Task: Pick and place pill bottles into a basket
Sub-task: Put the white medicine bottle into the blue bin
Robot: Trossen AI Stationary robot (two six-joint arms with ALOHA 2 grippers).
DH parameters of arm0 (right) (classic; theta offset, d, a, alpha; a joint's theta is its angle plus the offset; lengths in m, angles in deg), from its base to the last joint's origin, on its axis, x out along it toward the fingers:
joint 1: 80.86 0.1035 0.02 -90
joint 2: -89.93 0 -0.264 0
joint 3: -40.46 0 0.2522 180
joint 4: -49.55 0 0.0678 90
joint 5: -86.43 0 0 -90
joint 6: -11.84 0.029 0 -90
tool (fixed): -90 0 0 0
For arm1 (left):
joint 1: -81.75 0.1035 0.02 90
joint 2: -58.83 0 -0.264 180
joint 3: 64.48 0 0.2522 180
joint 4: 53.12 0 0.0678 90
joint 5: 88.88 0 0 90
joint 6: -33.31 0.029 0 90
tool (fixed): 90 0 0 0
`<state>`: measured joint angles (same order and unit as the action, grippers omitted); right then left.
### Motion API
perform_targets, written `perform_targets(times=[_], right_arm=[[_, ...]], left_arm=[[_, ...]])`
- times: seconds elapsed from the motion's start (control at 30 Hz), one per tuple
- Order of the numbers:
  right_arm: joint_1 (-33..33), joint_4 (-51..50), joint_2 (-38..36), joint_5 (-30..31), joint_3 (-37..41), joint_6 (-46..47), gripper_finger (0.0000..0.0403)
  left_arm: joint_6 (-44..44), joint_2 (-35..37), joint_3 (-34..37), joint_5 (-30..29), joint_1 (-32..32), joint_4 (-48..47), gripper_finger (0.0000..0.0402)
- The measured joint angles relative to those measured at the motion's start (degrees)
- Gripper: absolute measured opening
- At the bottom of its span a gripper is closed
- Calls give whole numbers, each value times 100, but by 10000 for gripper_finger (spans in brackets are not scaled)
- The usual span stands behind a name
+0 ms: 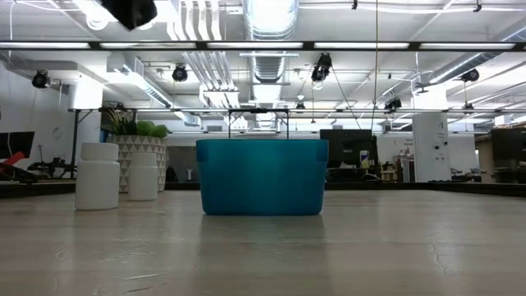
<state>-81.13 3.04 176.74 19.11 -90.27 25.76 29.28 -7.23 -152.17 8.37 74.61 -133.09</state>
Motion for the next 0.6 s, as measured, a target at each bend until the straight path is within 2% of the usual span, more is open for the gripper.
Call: perform_targets(times=[0.13,0.4,0.6], right_arm=[[0,-3,0,-3,15,-14,210],[0,-2,-4,-8,86,-64,210],[0,2,-4,-9,118,-59,210]], left_arm=[[-4,-35,504,17,-89,162,202],[-240,-35,1612,229,-136,1401,202],[-434,-35,2217,264,-171,1675,202]])
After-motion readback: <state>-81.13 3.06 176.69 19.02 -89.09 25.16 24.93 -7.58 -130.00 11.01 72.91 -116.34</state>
